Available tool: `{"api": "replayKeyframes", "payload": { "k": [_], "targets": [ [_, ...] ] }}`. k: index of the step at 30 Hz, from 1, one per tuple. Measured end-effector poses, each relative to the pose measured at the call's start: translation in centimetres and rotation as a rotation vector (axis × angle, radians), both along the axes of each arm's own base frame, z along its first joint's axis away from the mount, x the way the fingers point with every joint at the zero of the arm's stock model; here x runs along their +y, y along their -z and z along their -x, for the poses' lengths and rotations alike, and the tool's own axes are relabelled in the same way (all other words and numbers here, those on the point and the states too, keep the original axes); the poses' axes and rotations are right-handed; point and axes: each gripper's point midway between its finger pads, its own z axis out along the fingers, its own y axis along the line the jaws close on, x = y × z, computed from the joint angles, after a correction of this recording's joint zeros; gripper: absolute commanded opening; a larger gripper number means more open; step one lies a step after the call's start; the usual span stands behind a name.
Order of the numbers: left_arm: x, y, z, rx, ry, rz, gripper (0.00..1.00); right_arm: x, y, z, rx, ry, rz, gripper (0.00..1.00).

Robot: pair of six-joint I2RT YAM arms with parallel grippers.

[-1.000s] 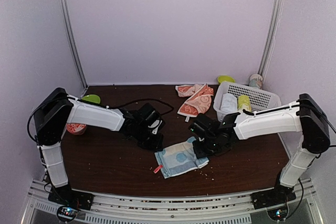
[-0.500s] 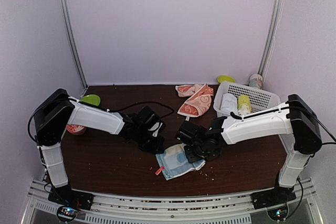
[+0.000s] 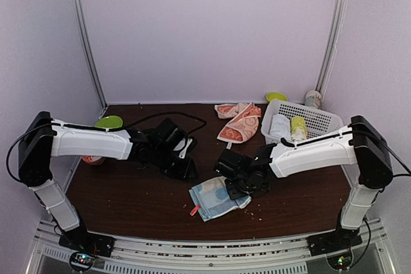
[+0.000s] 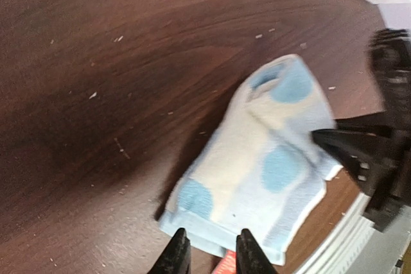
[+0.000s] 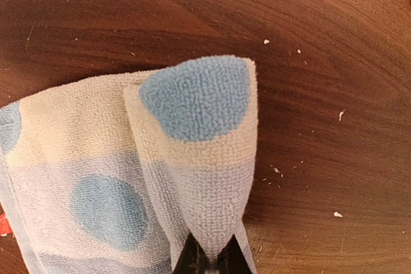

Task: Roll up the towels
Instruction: Roll the towel at the center of the board.

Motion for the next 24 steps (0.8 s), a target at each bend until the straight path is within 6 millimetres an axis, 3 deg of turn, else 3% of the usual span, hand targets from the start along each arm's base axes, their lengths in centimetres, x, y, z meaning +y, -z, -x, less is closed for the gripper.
{"api": "replayKeyframes", "payload": {
  "k": [3, 6, 9, 17, 24],
  "targets": [
    [-1.0, -1.7, 0.8, -0.014, 0.028, 0.04, 0.23, 0.0, 0.1, 0.0, 0.0, 0.002, 0.001, 0.0],
    [-2.7, -1.4, 2.0, 0.004, 0.071, 0.061, 0.17, 0.0, 0.2, 0.0, 0.0, 0.004, 0.002, 0.0],
    [-3.7, 0.3, 3.0, 0.045, 0.097, 0.054, 0.13, 0.1, 0.3, -0.1, -0.001, 0.009, -0.001, 0.0],
    [-3.6, 4.3, 3.3, 0.109, 0.087, -0.009, 0.02, 0.3, 0.3, -0.1, -0.003, 0.015, -0.011, 0.0],
    [-2.9, 6.2, 3.6, 0.134, 0.075, -0.04, 0.0, 0.7, 0.3, -0.1, -0.008, 0.013, -0.029, 0.17]
  ]
}}
